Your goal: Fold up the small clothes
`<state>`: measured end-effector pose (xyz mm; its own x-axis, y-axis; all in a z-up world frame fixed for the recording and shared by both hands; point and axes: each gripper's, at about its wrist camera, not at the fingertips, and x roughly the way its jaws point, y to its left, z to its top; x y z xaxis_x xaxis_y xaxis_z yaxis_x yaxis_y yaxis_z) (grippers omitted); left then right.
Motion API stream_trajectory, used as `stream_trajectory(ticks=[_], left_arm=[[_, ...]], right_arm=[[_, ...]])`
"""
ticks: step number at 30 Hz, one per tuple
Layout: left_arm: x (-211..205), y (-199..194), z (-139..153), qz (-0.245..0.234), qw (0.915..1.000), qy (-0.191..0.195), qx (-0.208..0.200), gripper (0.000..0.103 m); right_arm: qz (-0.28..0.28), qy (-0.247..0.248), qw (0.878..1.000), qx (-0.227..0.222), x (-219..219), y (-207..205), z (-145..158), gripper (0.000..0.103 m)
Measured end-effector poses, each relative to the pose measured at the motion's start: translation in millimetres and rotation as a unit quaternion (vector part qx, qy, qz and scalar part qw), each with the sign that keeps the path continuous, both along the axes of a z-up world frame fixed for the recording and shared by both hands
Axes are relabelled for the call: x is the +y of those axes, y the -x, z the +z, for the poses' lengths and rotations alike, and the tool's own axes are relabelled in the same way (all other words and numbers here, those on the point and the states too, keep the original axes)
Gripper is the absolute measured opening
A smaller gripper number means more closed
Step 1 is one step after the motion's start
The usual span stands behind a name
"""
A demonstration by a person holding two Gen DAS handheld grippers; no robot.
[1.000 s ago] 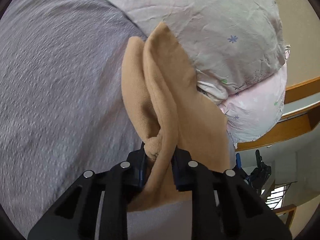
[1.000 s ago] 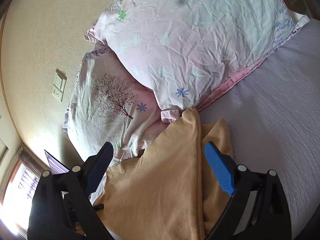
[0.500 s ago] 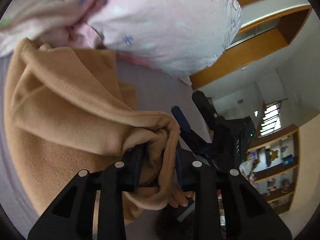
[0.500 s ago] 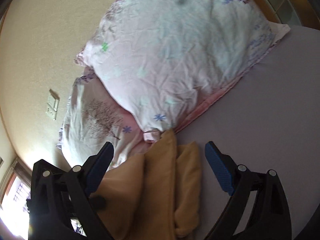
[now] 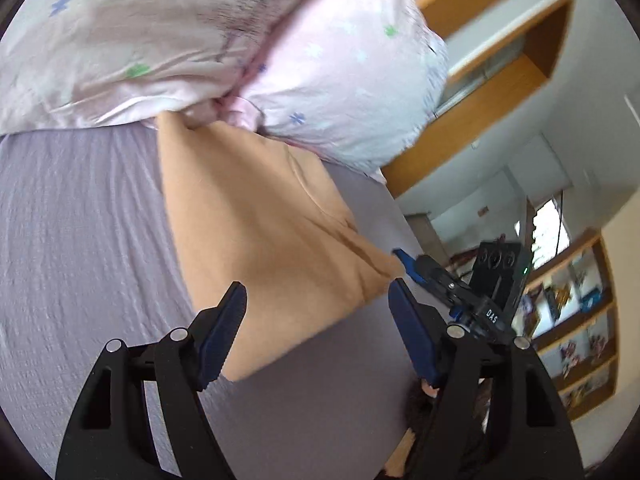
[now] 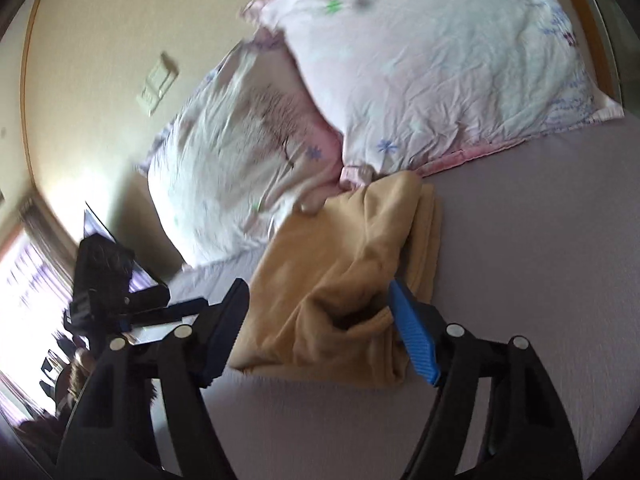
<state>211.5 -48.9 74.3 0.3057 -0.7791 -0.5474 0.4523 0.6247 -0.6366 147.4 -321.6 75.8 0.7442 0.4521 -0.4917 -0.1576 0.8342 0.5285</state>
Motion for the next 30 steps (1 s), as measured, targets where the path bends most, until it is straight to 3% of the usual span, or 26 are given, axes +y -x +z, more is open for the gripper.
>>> stream_trajectory(ticks=[1, 2, 3, 4, 7, 10, 12, 13, 15, 16, 18, 22, 24, 26, 28, 30], left_arm=[[-9, 4, -2, -0.009, 0.9999, -0.009, -0.009, 0.073], [-19, 7, -6, -0.017, 0.9995, -0.021, -0.013, 0.073], [-25, 9, -10, -0.022, 0.9991, -0.033, -0.014, 0.073], [-34, 8, -14, -0.027, 0.9982, -0.051, -0.015, 0.073], [-51, 7, -34, -0.038, 0.9941, -0.101, -0.003, 0.073], [-44, 12, -50, -0.051, 0.9926, -0.110, 0.009, 0.070], [-37, 16, -47, -0.054, 0.9931, -0.104, 0.011, 0.069], [-31, 19, -44, -0.052, 0.9943, -0.093, 0.011, 0.069], [-11, 16, -35, -0.030, 0.9981, -0.053, 0.005, 0.070], [-1, 11, -31, -0.006, 0.9991, -0.042, 0.002, 0.071], [16, -7, -31, 0.043, 0.9983, -0.039, 0.012, 0.074], [28, -45, -52, 0.088, 0.9927, -0.030, 0.077, 0.074], [26, -58, -63, 0.091, 0.9907, -0.032, 0.096, 0.074], [22, -69, -70, 0.093, 0.9892, -0.033, 0.108, 0.074], [17, -78, -77, 0.093, 0.9877, -0.021, 0.124, 0.074], [17, -85, -79, 0.090, 0.9879, -0.015, 0.125, 0.074]], right_arm=[[-0.002, 0.020, 1.000, 0.003, 7, 1, -1, 0.072], [-0.005, 0.036, 0.999, 0.011, 12, -2, -2, 0.065], [-0.008, 0.052, 0.998, 0.027, 16, -7, -7, 0.051], [-0.007, 0.061, 0.997, 0.041, 18, -11, -11, 0.012], [-0.019, 0.053, 0.996, 0.064, 9, -7, -20, 0.012], [-0.028, 0.035, 0.994, 0.104, -4, -2, -33, 0.012], [-0.022, 0.030, 0.993, 0.112, -4, 1, -34, 0.016], [-0.019, 0.015, 0.994, 0.109, -5, 1, -31, 0.024], [-0.016, -0.036, 0.995, 0.089, -14, -2, -16, 0.060], [-0.022, -0.051, 0.996, 0.074, -18, -6, -10, 0.084], [-0.038, -0.056, 0.995, 0.069, -26, -29, -5, 0.089], [-0.052, -0.064, 0.987, 0.140, -35, -96, -28, 0.071], [-0.058, -0.059, 0.983, 0.163, -36, -122, -38, 0.068], [-0.056, -0.043, 0.984, 0.166, -33, -137, -44, 0.009], [-0.095, -0.025, 0.981, 0.165, -39, -137, -47, 0.007], [-0.097, -0.064, 0.980, 0.162, -50, -128, -53, 0.010]])
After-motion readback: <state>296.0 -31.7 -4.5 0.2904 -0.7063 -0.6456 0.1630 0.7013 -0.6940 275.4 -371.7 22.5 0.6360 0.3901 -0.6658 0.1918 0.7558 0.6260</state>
